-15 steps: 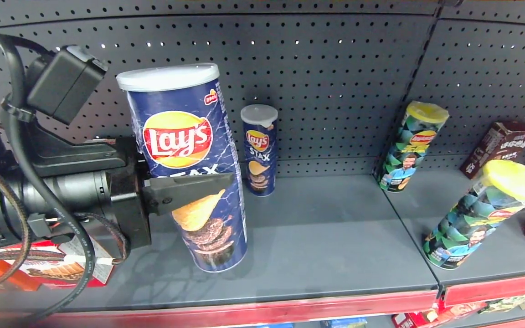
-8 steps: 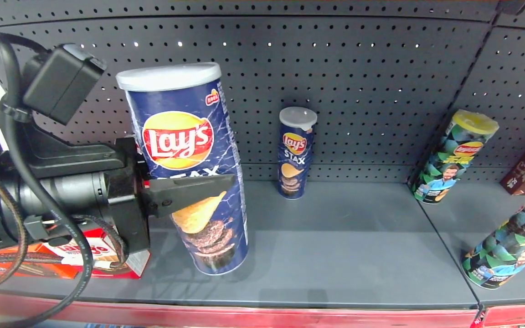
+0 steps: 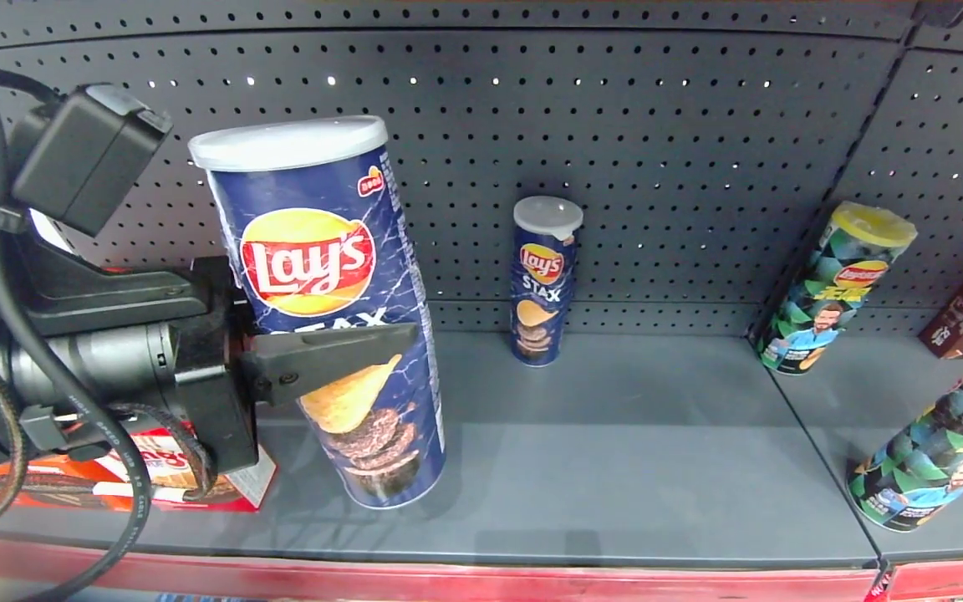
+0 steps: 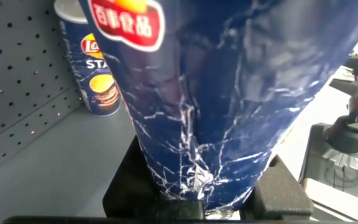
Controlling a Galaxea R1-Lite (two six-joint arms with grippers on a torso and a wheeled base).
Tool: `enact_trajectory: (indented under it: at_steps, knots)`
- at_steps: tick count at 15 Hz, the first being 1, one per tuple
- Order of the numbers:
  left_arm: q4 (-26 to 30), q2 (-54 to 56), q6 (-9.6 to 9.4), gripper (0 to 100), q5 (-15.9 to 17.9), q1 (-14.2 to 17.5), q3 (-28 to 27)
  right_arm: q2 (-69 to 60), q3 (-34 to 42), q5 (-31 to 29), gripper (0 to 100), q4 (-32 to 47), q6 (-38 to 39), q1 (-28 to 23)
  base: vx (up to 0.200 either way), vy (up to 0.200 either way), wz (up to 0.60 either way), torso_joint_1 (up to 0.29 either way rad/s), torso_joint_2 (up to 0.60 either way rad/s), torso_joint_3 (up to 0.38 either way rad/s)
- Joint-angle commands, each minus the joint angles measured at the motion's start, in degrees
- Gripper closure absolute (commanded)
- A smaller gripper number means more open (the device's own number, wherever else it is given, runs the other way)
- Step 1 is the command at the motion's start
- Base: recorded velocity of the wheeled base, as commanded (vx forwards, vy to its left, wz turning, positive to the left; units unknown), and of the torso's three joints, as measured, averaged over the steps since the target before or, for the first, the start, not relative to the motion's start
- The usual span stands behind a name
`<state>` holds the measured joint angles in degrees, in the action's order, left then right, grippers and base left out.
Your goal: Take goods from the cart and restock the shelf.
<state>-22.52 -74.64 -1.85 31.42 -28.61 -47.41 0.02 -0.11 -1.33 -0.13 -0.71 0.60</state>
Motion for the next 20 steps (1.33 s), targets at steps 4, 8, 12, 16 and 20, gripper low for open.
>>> enact_trajectory:
  at_steps: [4, 8, 12, 16, 20]
  knots:
    - [-0.1, 1.9, 0.18, 100, 0.2, 1.8, 2.3, 13.4, -20.5, 8.1, 0, 4.1, 1.8, 3.7, 0.0, 0.0, 0.0, 0.0, 0.0, 0.0]
    - [-0.2, 1.7, 0.18, 100, 0.0, 2.0, 2.3, 32.0, -32.4, 12.1, 0, 3.2, 0.1, 6.2, 0.0, 0.0, 0.0, 0.0, 0.0, 0.0]
    - [0.2, 1.8, 0.18, 100, -0.3, 1.9, 2.8, 45.0, -33.7, 15.7, 0, -3.8, -1.8, 18.6, 0.0, 0.0, 0.0, 0.0, 0.0, 0.0]
    - [0.1, 1.8, 0.18, 100, -0.4, 2.0, 3.4, 53.6, -35.9, 17.2, 0, -9.4, -6.5, 23.2, 0.0, 0.0, 0.0, 0.0, 0.0, 0.0]
    - [0.1, 1.6, 0.27, 100, 0.0, 2.0, 3.2, 63.0, -42.5, 13.5, 0, -9.1, -6.1, 34.1, 0.0, 0.0, 0.0, 0.0, 0.0, 0.0]
